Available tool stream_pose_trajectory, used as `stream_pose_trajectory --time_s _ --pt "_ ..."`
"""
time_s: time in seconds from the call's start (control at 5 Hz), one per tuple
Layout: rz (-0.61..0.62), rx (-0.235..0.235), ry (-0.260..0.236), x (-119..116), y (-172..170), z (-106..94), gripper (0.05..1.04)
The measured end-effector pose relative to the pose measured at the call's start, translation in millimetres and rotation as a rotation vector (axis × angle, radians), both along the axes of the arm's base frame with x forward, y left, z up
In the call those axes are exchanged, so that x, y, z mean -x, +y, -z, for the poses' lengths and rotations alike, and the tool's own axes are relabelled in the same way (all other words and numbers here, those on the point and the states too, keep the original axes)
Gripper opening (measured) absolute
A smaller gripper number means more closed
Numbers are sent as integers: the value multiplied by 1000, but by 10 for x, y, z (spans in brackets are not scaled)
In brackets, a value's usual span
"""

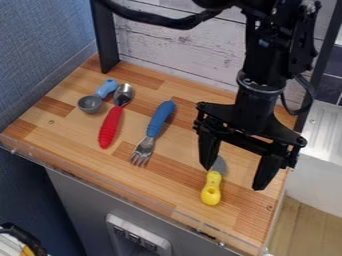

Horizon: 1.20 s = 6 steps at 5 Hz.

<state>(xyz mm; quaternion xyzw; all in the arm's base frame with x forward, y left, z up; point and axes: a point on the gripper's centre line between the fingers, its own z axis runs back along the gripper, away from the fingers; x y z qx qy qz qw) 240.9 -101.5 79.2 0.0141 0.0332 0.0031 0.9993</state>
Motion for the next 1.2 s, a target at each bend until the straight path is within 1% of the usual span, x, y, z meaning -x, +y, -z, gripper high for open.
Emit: stream_pose_trajectory --time_s 0.2,0.4,0.8,1.0,1.2 --pt "-29 -2 19 -109 196 8 996" --pt "-75 5 22 -334 533 23 999" --pt "-124 22 23 -755 1392 28 999" --pt "-112 31 24 -949 1811 12 999" --pt "-71 41 24 -1063 2156 17 996"
